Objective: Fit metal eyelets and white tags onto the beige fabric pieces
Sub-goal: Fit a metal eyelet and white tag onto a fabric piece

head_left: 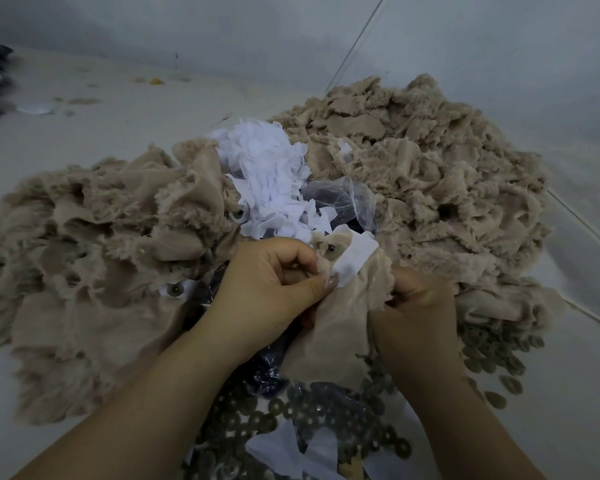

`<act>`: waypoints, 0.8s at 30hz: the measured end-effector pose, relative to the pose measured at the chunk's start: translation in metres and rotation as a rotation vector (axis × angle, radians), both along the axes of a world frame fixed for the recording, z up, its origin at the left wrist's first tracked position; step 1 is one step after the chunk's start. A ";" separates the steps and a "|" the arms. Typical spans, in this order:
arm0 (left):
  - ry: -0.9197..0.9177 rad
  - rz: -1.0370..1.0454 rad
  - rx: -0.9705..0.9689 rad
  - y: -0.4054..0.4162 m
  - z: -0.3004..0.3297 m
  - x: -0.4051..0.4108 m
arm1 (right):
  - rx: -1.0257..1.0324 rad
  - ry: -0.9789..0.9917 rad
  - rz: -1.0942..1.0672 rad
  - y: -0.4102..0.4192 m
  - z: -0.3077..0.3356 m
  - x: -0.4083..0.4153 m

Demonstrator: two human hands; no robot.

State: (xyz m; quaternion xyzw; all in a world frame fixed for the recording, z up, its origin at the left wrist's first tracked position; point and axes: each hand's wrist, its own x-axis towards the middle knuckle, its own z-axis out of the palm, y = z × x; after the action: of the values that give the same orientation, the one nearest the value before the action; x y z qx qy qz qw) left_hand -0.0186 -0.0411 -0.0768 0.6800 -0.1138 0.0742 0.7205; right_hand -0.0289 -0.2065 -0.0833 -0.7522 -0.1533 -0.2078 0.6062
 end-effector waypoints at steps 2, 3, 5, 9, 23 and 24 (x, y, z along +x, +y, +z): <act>-0.005 0.027 0.023 0.000 0.001 0.000 | 0.014 0.023 0.005 0.002 0.000 -0.002; -0.010 0.040 0.036 0.000 0.000 0.000 | 0.022 0.040 0.011 0.002 0.001 -0.003; -0.021 0.067 0.071 0.000 0.000 0.000 | 0.061 0.060 0.041 0.002 0.006 -0.005; -0.026 0.086 0.121 -0.003 -0.002 0.000 | 0.103 0.097 0.089 0.004 0.012 -0.007; 0.082 -0.115 -0.174 -0.002 -0.002 0.004 | 0.443 0.404 0.131 0.009 -0.001 -0.001; 0.072 -0.105 -0.162 -0.003 -0.003 0.004 | 0.440 0.418 0.118 0.008 -0.002 -0.001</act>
State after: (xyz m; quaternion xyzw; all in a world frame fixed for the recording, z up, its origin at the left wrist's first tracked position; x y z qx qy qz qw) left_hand -0.0146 -0.0438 -0.0793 0.6150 -0.1171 0.0209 0.7795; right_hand -0.0297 -0.1983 -0.0850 -0.6191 -0.0198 -0.0413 0.7840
